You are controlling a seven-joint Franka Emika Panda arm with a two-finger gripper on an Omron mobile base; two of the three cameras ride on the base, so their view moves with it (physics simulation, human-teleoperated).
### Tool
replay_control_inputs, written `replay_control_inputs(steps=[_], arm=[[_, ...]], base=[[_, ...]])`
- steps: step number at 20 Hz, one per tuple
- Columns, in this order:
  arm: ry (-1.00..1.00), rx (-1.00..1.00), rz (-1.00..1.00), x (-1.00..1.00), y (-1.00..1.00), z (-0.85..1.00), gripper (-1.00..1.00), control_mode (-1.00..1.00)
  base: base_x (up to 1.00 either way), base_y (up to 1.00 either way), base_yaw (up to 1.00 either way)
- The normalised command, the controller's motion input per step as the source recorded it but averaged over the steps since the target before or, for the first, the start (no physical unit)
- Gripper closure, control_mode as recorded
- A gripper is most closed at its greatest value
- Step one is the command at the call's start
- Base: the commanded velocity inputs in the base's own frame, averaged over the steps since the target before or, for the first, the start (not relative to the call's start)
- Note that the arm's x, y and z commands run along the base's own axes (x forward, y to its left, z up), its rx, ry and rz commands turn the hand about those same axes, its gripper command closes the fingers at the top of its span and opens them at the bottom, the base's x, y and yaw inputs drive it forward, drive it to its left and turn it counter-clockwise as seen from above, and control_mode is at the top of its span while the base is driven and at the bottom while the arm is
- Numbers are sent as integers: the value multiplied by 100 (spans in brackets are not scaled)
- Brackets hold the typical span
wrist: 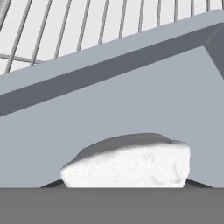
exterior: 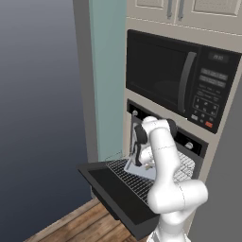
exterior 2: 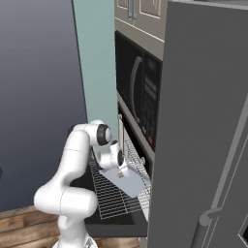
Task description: Take the baked cake out of the oven and place it on the plate for cooling. Then close the oven door.
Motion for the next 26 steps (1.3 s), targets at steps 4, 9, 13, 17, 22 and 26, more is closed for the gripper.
replay_control_inputs(steps=[4, 9, 13, 17, 22, 26], arm=[[0, 1, -22, -14, 30, 67, 100, -100], [0, 15, -32, -17, -9, 86, 100, -100], [0, 12, -15, -59, 16, 98, 100, -100], [0, 6, -9, -79, 38, 100, 100, -100], [0, 2, -6, -96, 29, 100, 100, -100], [8, 4, 0, -54, 6, 100, 100, -100]], base=[[0, 0, 0], [0, 0, 0], [0, 0, 0], [0, 0, 0], [0, 0, 0], [0, 0, 0]])
